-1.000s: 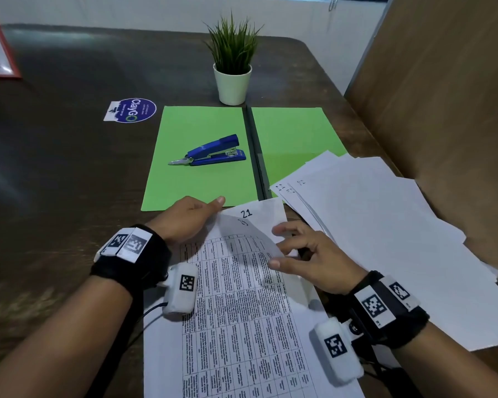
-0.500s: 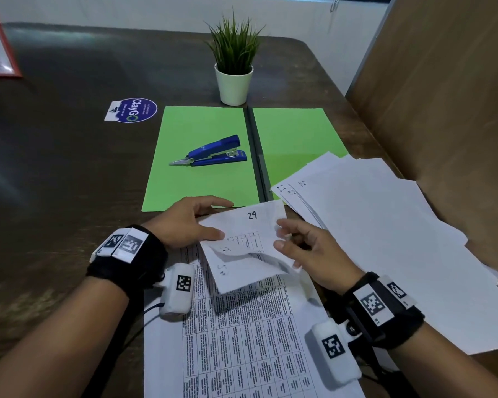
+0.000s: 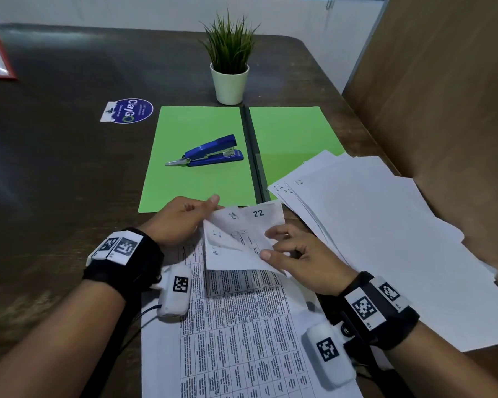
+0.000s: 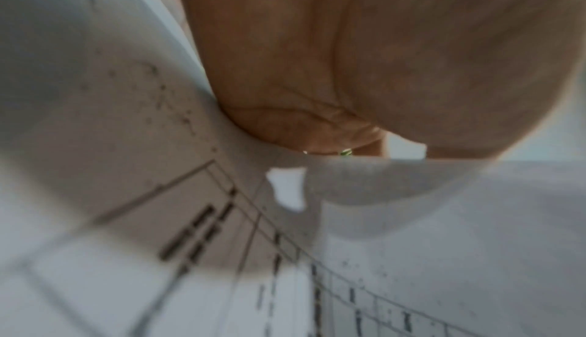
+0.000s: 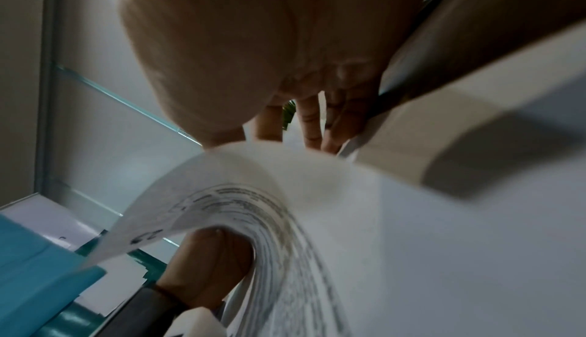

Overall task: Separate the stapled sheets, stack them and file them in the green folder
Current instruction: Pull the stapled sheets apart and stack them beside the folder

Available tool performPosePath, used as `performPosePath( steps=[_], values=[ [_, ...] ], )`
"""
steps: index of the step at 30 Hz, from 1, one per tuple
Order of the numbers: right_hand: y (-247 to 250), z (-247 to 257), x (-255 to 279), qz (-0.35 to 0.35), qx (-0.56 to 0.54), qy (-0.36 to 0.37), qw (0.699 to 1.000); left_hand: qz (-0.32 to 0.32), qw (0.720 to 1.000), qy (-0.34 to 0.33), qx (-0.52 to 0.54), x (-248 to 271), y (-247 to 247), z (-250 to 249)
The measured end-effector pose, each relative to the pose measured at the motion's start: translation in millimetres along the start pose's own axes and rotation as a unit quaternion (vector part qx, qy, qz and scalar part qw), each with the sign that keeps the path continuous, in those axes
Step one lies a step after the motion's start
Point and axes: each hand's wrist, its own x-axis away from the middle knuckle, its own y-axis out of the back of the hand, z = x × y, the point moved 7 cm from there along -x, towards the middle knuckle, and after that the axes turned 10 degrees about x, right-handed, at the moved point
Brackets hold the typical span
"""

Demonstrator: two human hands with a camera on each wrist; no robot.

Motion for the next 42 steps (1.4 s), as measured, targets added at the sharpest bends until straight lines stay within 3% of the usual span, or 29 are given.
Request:
performPosePath(
  steps=[3, 9, 19, 30, 35, 42],
  values=[
    [-2, 0, -1, 0.008, -0.019, 0.008, 1.0, -0.006, 1.0, -0.005, 0.017, -4, 0, 1],
    [10, -14, -5, -0.084, -0.112, -0.014, 0.99, 0.005, 0.999, -0.028, -0.015, -8, 4, 6],
    [9, -30, -8, -0.108, -0.157, -0.035, 0.981, 0.017, 0.999, -0.039, 0.008, -8, 4, 7],
    [6, -20, -7, -0.08, -0.111, -0.022, 0.99, 0.02, 0.998, -0.052, 0.022, -4, 2, 2],
    [2, -12, -5, -0.054, -0.106, 0.028, 0.992, -0.016, 0.998, -0.044, 0.049, -6, 4, 2],
    [7, -7, -1, -0.068, -0.165, 0.028, 0.984, -0.01, 0.999, -0.039, 0.016, -8, 1, 4]
  ],
)
